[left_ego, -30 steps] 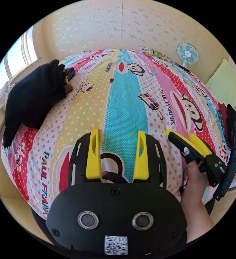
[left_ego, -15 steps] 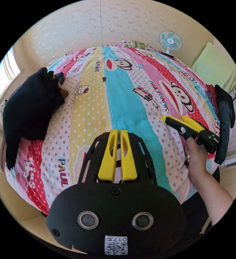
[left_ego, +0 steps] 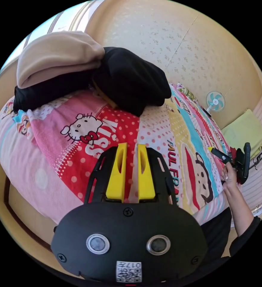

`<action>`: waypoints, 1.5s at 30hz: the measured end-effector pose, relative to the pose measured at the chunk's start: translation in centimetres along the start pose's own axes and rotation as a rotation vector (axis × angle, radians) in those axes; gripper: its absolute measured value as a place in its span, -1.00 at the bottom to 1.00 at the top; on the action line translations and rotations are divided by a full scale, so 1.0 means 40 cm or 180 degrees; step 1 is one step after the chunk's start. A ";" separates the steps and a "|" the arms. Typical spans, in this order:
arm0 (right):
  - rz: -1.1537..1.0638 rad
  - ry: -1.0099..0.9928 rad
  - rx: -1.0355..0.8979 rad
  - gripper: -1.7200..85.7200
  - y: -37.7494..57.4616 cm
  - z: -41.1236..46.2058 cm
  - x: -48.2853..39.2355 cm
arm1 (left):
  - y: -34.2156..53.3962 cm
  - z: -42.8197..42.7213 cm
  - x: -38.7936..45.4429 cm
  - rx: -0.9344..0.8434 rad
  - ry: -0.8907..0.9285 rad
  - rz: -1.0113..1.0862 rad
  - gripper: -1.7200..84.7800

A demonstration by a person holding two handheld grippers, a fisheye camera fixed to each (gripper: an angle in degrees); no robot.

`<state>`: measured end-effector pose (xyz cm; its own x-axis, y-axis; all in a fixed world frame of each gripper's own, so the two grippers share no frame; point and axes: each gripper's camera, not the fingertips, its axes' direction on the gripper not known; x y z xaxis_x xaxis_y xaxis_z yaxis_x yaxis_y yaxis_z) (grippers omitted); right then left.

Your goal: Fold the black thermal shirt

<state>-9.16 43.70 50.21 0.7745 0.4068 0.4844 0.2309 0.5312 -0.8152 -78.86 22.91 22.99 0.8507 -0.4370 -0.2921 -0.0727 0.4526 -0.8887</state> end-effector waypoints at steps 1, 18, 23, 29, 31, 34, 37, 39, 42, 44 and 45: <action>-0.0293 -0.0201 0.0113 -0.63 -0.032 -0.015 -0.092 | -0.012 0.004 -0.002 -0.0074 0.0003 0.0005 -0.81; -0.1778 -0.0040 -0.0370 -0.81 -0.374 0.090 -0.867 | -0.014 -0.010 -0.023 -0.0088 0.0351 0.0139 -0.71; -0.0857 0.0749 0.0322 -0.82 -0.213 -0.256 -0.495 | -0.007 -0.014 -0.030 -0.0066 0.0506 0.0132 -0.69; 0.0835 0.1905 -0.0125 -0.77 0.180 -0.460 -0.028 | 0.010 -0.018 -0.019 -0.0002 0.0536 0.0163 -0.67; 0.1362 0.1760 -0.0285 -0.76 0.268 -0.501 0.048 | 0.015 -0.019 -0.005 0.0006 0.0522 0.0238 -0.65; 0.1158 0.1050 0.0558 -0.73 0.318 -0.610 -0.012 | 0.024 -0.018 0.017 0.0009 0.0474 0.0350 -0.63; 0.0656 0.0162 0.0523 -0.68 0.245 -0.575 -0.134 | 0.046 -0.027 0.051 0.0046 0.0440 0.0512 -0.64; 0.0344 -0.0337 -0.0047 -0.61 0.188 -0.479 -0.218 | 0.071 -0.036 0.078 0.0092 0.0475 0.0583 -0.65; 0.0066 -0.0116 -0.1069 -0.57 0.165 -0.273 -0.336 | 0.121 -0.048 0.131 0.0148 0.0763 0.0652 -0.65; -0.0094 0.0321 -0.0981 -0.65 0.151 -0.287 -0.378 | 0.149 -0.049 0.175 0.0048 0.1016 0.0811 -0.65; -0.0080 0.0190 -0.0925 -0.68 0.140 -0.314 -0.375 | 0.172 -0.049 0.208 -0.0051 0.1116 0.0946 -0.65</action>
<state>-12.08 31.22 34.38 0.7977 0.3474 0.4930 0.4025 0.3020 -0.8641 -73.31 20.88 13.75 0.5644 -0.5278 -0.6347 -0.2973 0.5873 -0.7528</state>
